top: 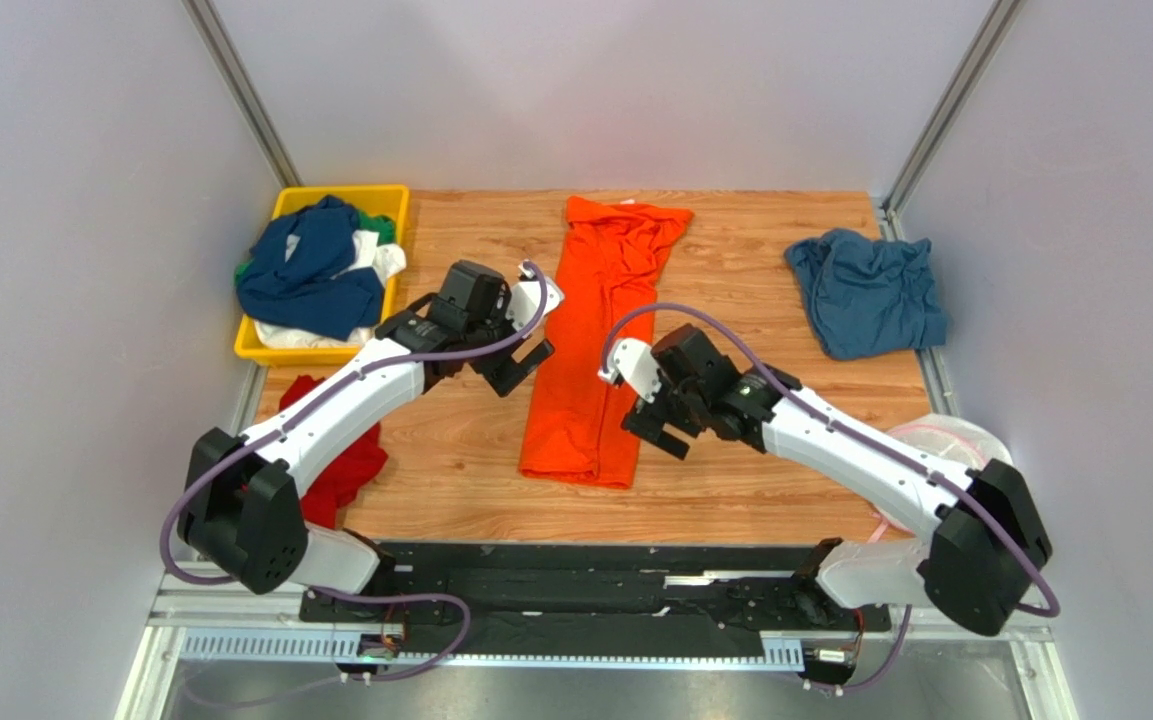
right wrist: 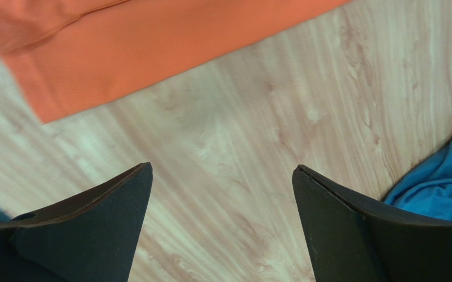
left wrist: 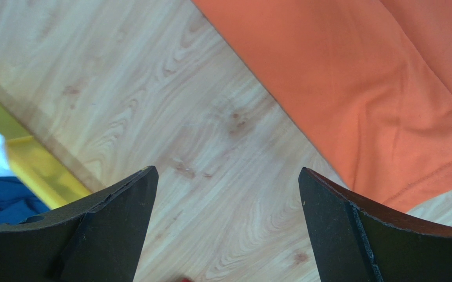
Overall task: Fold and stack the t-shirts
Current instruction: Rotate the tshirt 80 degrees, then grab the bottom of the folded rectangular tshirt with both arms
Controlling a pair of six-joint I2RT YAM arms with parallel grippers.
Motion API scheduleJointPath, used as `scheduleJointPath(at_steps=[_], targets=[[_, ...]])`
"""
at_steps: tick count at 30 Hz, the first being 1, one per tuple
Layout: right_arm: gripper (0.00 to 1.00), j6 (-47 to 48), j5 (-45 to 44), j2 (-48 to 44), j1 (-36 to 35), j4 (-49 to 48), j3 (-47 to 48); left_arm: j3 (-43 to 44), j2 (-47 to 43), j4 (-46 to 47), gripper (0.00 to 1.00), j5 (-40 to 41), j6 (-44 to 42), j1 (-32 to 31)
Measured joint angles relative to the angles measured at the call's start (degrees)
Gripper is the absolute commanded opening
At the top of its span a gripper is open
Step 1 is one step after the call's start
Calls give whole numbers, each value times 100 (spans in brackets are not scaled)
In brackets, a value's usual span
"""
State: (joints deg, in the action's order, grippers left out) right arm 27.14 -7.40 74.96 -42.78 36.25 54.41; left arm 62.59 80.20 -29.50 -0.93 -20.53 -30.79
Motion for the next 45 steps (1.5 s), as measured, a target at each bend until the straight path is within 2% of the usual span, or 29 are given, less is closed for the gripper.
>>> scheduleJointPath(at_steps=[2, 8, 14, 19, 29, 45], targets=[[85, -44, 48, -197, -236, 72, -142, -61, 39, -4, 96, -114, 13, 2], [79, -70, 258, -315, -789, 146, -387, -378, 271, -317, 89, -909, -50, 0], [73, -35, 238, 9, -1325, 28, -579, -553, 433, -647, 83, -1644, -61, 0], [71, 13, 142, 269, -1700, -98, -706, -728, 442, -804, 78, -1956, -122, 0], [67, 190, -138, 485, -1810, -584, -710, -855, 745, -1110, 73, -2334, -404, -83], [64, 291, -282, 645, -2002, -785, -710, -745, 1196, -1139, 64, -2422, -396, -485]])
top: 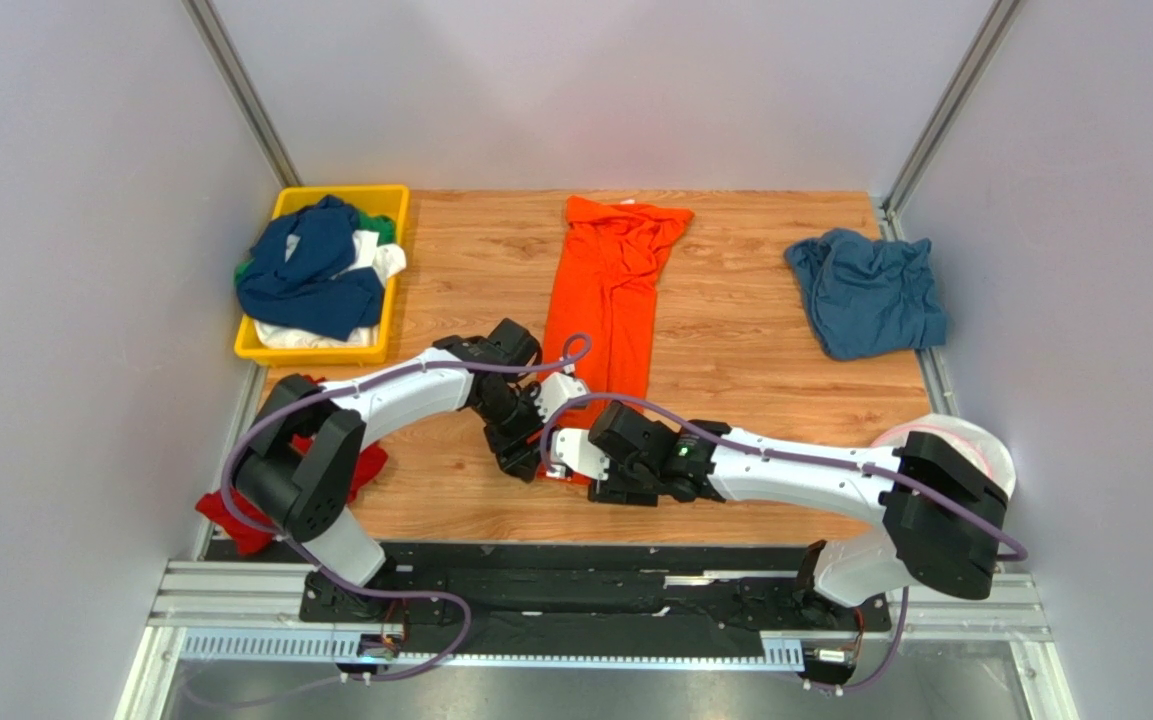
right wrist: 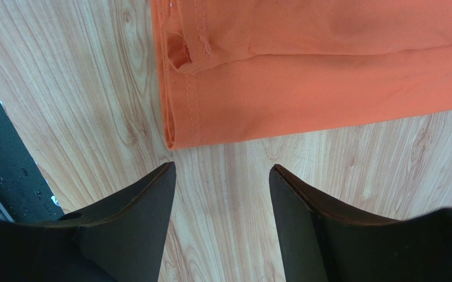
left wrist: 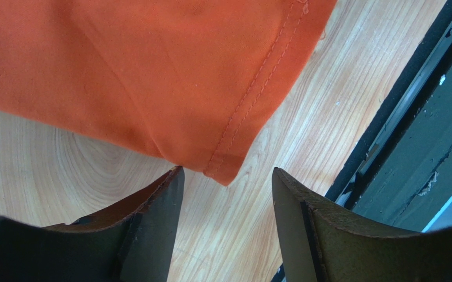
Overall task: Fold and stack the t-shirts
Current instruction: Grab the bottom of the folded rectangular tshirt with both arms
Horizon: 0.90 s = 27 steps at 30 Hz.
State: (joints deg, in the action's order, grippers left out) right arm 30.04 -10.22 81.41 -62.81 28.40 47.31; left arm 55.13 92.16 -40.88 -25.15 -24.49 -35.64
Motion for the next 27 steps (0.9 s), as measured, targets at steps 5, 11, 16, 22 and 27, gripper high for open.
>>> scheduleJointPath(at_steps=[5, 11, 16, 22, 27], targets=[[63, 0, -11, 0, -4, 0, -2, 103, 227, 44, 60, 26, 4, -28], [63, 2, -20, -2, -4, 0, -2, 107, 358, 72, 55, 107, 4, -37], [63, 0, -17, 0, -7, 0, -2, 107, 376, 127, 45, 195, 11, -37], [63, 2, -11, 37, -22, -4, -2, 107, 398, 170, 31, 317, 11, -37], [63, 0, 37, 234, -125, 0, -2, 107, 428, 192, 27, 334, 11, -37]])
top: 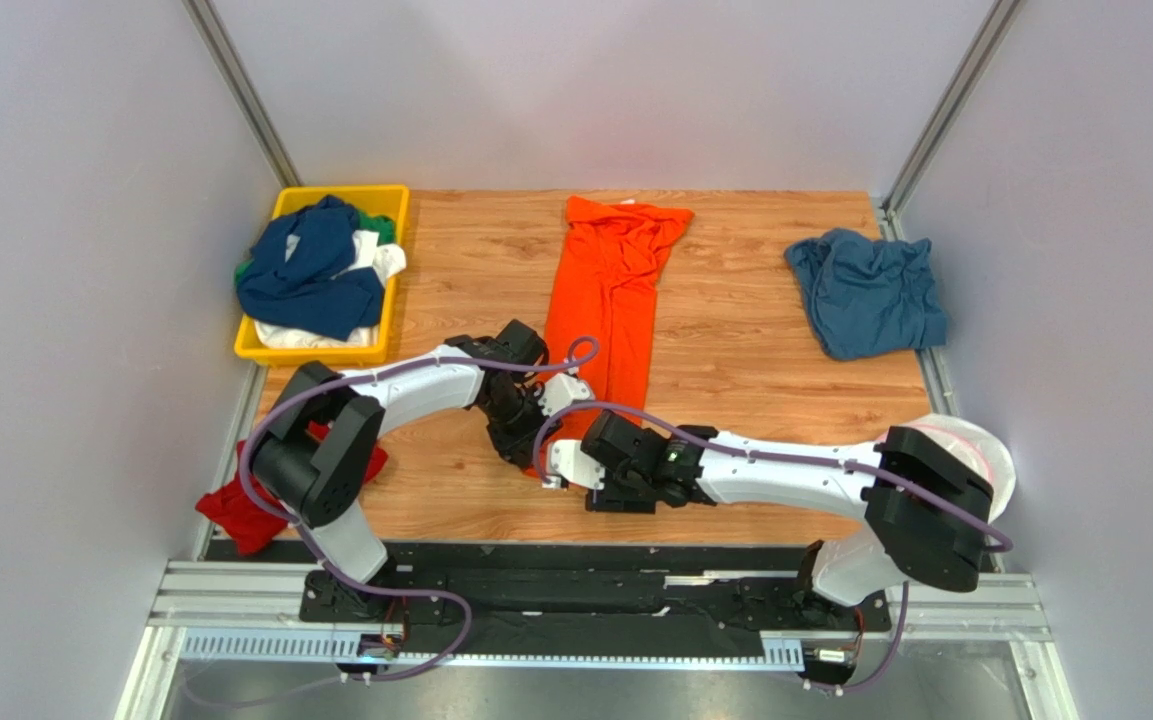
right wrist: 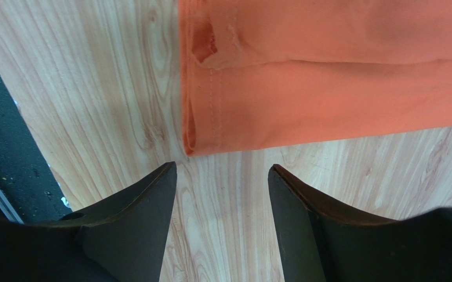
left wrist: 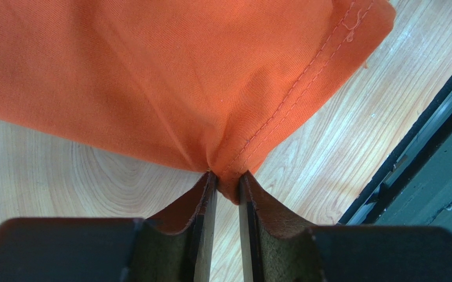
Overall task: Fold and stack the t-shirts
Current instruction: Grab the bottom of the folded rectangular tshirt with both arms
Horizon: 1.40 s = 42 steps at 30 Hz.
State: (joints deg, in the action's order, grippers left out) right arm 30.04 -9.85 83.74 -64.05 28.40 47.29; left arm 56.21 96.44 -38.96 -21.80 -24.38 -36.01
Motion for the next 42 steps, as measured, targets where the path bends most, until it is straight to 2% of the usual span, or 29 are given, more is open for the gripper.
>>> scheduleJointPath(at_steps=[13, 17, 21, 25, 28, 29, 30, 31, 42], targets=[[63, 70, 52, 350, -142, -90, 55, 15, 17, -4, 27, 0, -2, 0], [58, 153, 50, 516, -142, -195, 81, 22, 28, -9, 26, 0, -9, 0], [43, 269, 42, 647, -144, -297, 129, 22, 33, -7, 22, 0, -20, 0], [35, 328, 39, 734, -144, -345, 164, 22, 37, 0, 16, 0, -26, 0], [22, 350, 39, 763, -144, -356, 164, 22, 37, 0, 7, -2, -35, -2], [9, 348, 44, 776, -144, -352, 164, 22, 37, -2, 1, -7, -37, -2], [2, 350, 42, 789, -144, -350, 164, 22, 37, -4, 0, -11, -44, -2], [0, 365, 42, 793, -144, -345, 164, 22, 37, -7, 0, -17, -44, -2], [0, 280, 140, 763, -251, -114, 227, -149, -129, -52, 0, -2, -122, -144]])
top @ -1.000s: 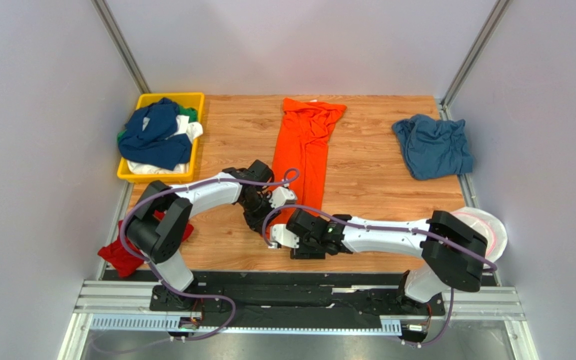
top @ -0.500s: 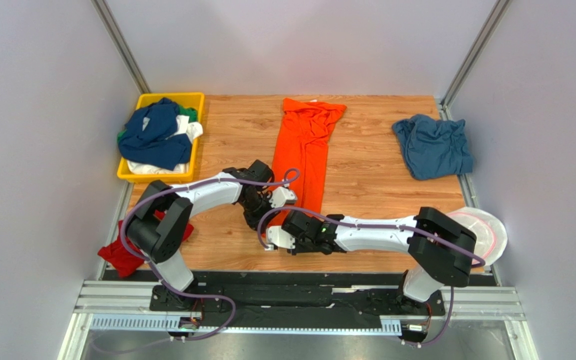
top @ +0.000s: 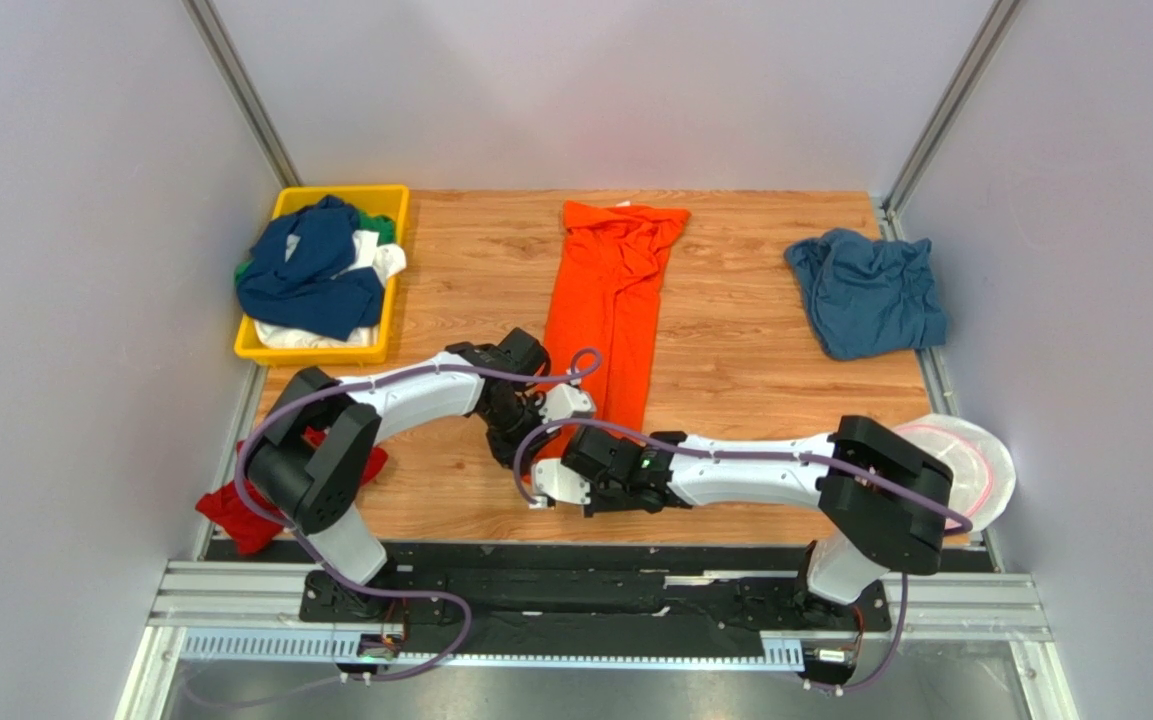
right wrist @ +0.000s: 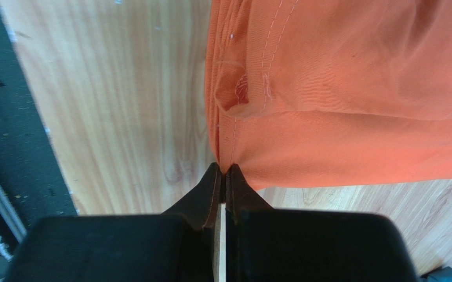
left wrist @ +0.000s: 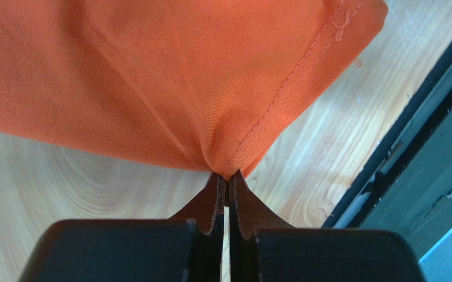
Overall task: Fold and stack the t-shirts
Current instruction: Grab the bottom of the folded rectangular tshirt with both arms, then fold the folded rectangular tshirt in 1/3 of the way
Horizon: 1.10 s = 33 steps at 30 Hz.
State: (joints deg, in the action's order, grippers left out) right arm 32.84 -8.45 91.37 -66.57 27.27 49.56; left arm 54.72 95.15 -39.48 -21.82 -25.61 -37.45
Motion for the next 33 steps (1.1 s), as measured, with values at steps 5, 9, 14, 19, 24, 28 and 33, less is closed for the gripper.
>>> scheduleJointPath(at_steps=[5, 9, 14, 19, 24, 28, 33], targets=[[0, -33, -17, -282, -212, 107, 0, -144, -391, -153, 0, 39, -44, -50], [0, -44, -140, -688, -243, 157, 2, -140, -911, -212, 0, 81, -48, -68], [0, -35, -385, -968, -240, 221, 76, 33, -1351, -306, 0, 138, -46, -70], [0, 26, -664, -1088, -197, 243, 127, 302, -1388, -313, 0, 293, -50, -72], [0, 131, -776, -1104, 48, 249, 227, 553, -1141, -308, 0, 424, -55, -72], [0, 262, -798, -1110, 413, 247, 341, 756, -848, -291, 0, 525, -74, -68], [0, 442, -743, -1110, 894, 249, 522, 1158, -452, -284, 0, 535, -98, 35]])
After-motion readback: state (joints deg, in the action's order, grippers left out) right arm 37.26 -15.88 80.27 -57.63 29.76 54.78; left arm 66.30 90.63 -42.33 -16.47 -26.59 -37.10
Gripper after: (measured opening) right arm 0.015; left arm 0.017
